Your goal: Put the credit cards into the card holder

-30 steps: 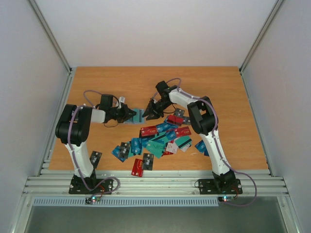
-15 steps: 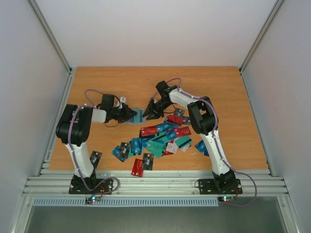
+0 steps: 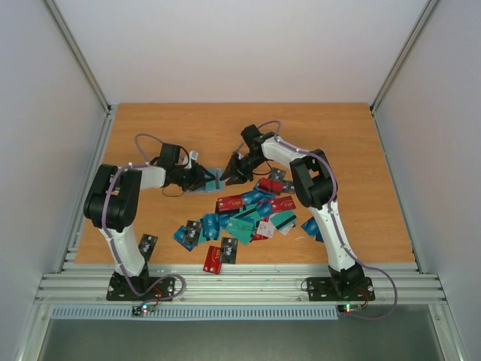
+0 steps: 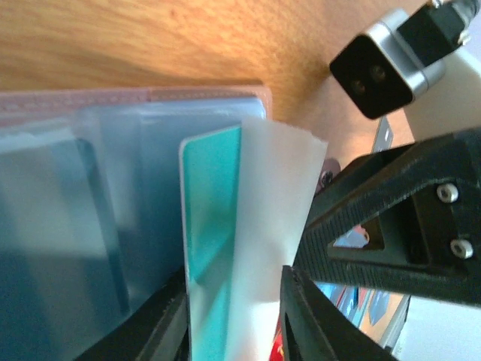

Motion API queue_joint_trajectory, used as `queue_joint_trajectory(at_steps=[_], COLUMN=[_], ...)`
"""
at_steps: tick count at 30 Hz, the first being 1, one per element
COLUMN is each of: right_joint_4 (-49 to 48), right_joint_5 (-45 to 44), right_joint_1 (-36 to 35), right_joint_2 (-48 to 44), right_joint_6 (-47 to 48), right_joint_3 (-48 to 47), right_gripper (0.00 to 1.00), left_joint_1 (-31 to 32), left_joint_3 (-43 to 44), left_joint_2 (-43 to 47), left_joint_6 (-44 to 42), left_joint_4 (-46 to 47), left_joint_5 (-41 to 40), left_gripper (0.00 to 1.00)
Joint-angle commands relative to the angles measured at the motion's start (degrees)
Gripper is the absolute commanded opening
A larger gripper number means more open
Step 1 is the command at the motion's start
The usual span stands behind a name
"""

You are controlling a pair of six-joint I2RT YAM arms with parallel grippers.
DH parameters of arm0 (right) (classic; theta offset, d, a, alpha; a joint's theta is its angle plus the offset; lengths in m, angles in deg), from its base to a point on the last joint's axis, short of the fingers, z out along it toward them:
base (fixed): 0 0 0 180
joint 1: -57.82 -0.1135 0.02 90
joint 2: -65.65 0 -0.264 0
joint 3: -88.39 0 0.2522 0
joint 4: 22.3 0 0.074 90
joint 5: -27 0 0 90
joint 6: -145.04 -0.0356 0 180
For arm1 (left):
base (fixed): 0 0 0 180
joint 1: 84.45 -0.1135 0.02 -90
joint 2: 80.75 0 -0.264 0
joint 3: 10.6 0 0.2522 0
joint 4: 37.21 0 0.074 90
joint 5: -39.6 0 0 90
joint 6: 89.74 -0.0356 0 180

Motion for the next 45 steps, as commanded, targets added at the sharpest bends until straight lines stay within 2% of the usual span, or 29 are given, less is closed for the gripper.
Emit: queue_joint_trajectory(at_steps=[1, 6, 15, 22, 45], right_joint_4=[-0.3, -1.9, -5.0, -5.2, -2.2], right_joint_5=[-1.1, -1.1, -1.6, -1.8, -0.7], right_joint_1=[0.1, 0.1, 0.1, 0.1, 0.5], right_joint_2=[1.6, 1.6, 0.7, 0.4, 2.1], right_joint_6=[-3.0, -4.4, -6.3, -6.4, -4.4], right_joint_3=[-1.0, -0.8, 1.4, 1.9, -1.1], right_gripper=[0.29, 0.29, 0.29, 0.29, 0.29], left_joint_1=[0.3, 0.3, 0.3, 0.3, 0.9], left_joint_3=[2.7, 6.2, 10.3, 10.9, 14.1], left_joint_2=[4.3, 5.8, 4.8, 4.2, -2.4], left_joint_6=[-5.7, -10.0, -15.0, -16.5, -14.0], left_joint_4=[-11.0, -19.5, -27.7, -28.0, -24.4], left_joint_5=[-2.7, -5.9, -9.5, -10.4, -8.0], left_gripper=[0.35, 0.40, 0.44, 0.47, 0.37])
